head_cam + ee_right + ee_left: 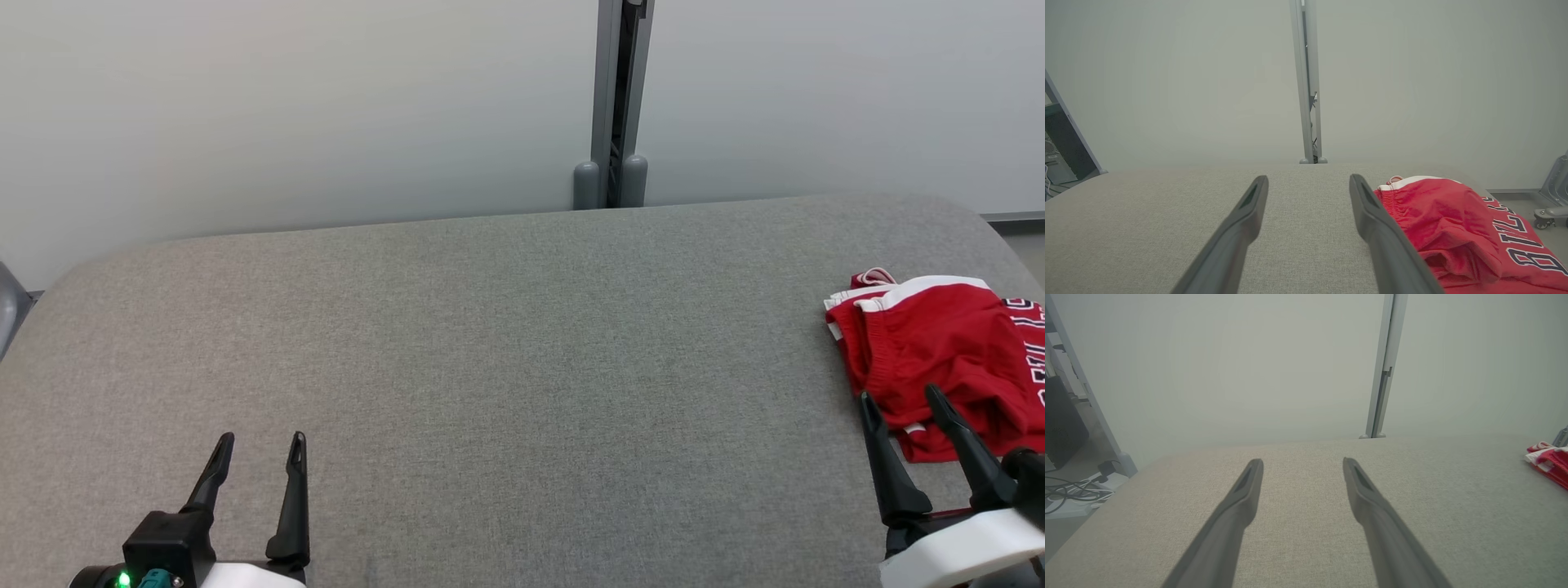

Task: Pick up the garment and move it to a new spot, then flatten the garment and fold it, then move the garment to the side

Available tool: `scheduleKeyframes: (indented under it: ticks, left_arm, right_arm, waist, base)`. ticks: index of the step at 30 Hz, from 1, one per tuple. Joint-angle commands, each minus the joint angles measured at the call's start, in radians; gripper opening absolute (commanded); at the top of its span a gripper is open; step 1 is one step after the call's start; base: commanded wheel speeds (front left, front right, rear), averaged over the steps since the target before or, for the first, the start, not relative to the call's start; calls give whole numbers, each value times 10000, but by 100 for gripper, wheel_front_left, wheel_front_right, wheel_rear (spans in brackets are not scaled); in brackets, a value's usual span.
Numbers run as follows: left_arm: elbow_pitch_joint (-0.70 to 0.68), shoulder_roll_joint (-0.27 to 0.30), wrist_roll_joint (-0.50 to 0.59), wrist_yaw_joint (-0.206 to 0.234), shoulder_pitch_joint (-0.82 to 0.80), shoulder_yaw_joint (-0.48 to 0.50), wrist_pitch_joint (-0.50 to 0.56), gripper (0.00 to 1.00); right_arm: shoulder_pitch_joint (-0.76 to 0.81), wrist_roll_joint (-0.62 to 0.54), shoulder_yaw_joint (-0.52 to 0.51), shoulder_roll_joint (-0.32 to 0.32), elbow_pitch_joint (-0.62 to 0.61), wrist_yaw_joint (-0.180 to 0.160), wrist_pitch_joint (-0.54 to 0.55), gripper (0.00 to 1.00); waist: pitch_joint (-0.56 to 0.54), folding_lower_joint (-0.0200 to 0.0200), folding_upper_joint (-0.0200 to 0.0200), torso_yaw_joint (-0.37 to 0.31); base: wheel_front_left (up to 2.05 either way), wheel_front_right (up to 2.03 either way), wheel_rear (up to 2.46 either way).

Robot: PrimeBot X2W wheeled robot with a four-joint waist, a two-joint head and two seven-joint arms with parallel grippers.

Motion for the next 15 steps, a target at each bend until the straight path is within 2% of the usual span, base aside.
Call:
scheduleKeyframes:
  ticks: [1, 15]
  left_arm:
    - [27, 61, -36, -7, -82, 17, 18, 100]
    - [140, 110, -66, 49, -205, 26, -81, 100]
  right_arm:
    - [38, -31, -16, -33, -40, -5, 21, 100]
    - [38, -37, -69, -125, -99, -5, 76, 100]
  waist:
    - [4, 0, -1, 1]
    - [80, 0, -1, -14]
  base:
    - [0, 0, 0]
    - [0, 0, 0]
